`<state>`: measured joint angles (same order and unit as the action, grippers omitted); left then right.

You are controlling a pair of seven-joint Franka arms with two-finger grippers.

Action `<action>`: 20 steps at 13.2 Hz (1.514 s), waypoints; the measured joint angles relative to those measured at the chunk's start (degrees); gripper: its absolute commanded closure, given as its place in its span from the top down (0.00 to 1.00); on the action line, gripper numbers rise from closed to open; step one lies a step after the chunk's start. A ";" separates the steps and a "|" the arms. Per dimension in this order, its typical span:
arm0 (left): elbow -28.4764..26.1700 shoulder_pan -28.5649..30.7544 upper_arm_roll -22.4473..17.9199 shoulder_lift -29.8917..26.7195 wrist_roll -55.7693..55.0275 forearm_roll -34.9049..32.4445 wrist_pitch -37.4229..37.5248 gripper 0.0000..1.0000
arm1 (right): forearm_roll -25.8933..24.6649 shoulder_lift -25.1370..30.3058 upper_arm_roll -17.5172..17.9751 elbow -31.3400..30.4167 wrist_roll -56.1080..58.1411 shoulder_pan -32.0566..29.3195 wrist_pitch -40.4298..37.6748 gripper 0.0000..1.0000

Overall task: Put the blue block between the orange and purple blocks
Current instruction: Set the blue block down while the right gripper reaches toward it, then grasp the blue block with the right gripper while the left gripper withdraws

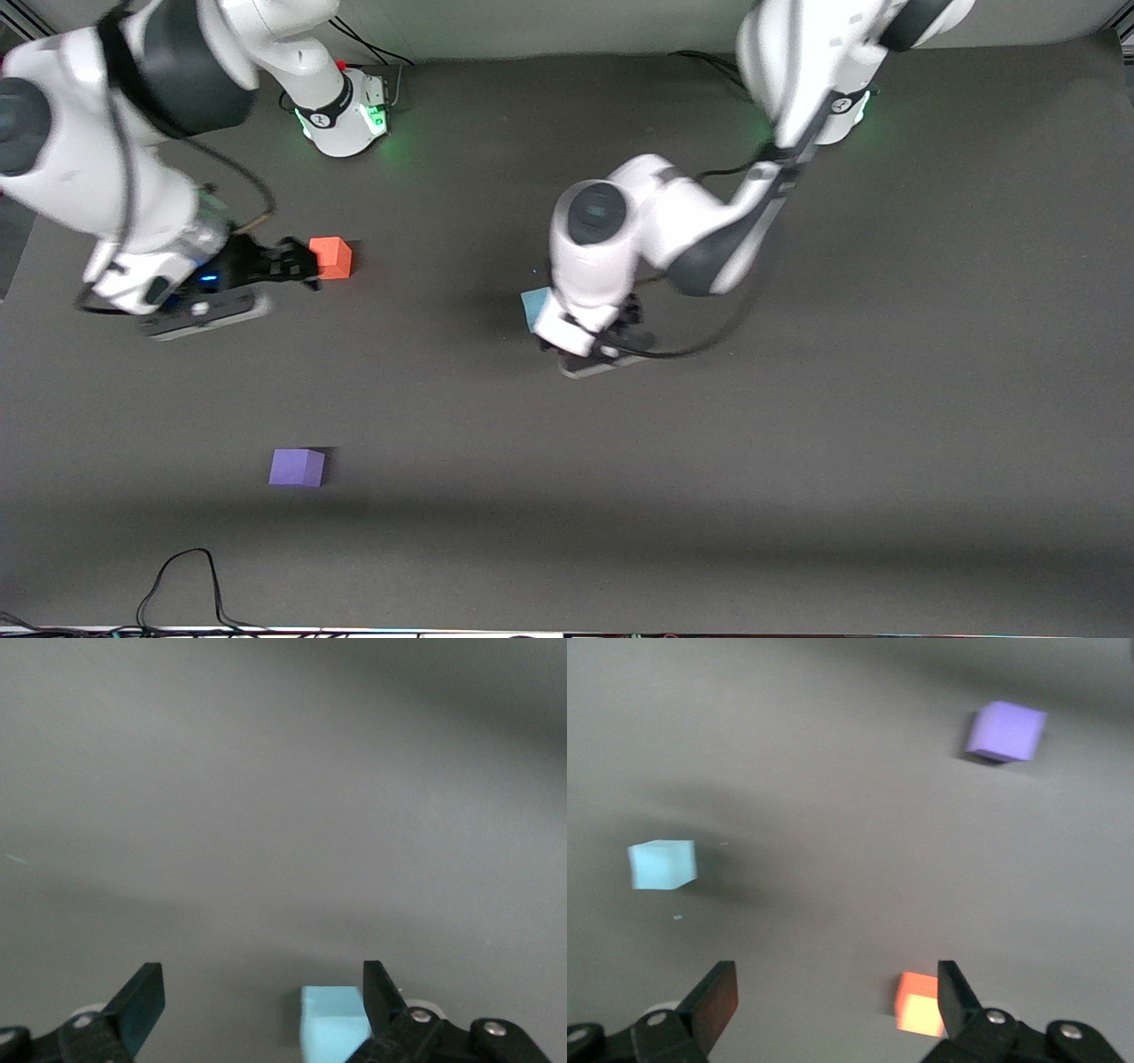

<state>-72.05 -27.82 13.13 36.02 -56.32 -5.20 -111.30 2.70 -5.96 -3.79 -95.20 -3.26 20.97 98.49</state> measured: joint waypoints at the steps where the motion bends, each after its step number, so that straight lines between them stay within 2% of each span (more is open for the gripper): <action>1: -0.40 4.21 0.08 -2.50 5.44 2.74 3.06 1.00 | 1.24 -1.08 0.07 -0.01 -1.10 1.90 1.02 1.00; 4: -1.57 17.07 0.38 -8.37 21.40 7.82 11.42 1.00 | 5.40 -5.95 0.14 -0.20 -1.40 7.34 6.17 1.00; 7: -1.95 26.58 0.52 -11.80 35.57 8.62 19.24 1.00 | 5.89 -10.25 0.21 -3.31 -5.45 14.11 15.09 1.00; 11: -3.99 38.05 0.44 -15.94 50.93 7.35 22.95 1.00 | 6.02 -16.87 0.20 -8.98 -12.28 21.01 27.80 1.00; 13: -6.39 40.65 0.45 -19.17 53.37 5.22 22.93 1.00 | 6.02 -20.00 0.20 -11.29 -15.91 23.55 34.88 1.00; 16: -10.11 40.98 0.49 -23.76 53.47 3.31 21.76 1.00 | 6.02 -24.31 0.15 -12.65 -16.55 24.20 41.13 1.00; 20: -20.84 42.00 0.49 -30.37 53.54 3.04 13.81 1.00 | 6.05 -27.72 0.07 -12.73 -17.41 24.21 44.32 1.00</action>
<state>-92.89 14.18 13.62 5.66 -2.78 -2.16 -97.49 8.75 -33.67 -3.72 -107.93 -20.67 45.18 142.81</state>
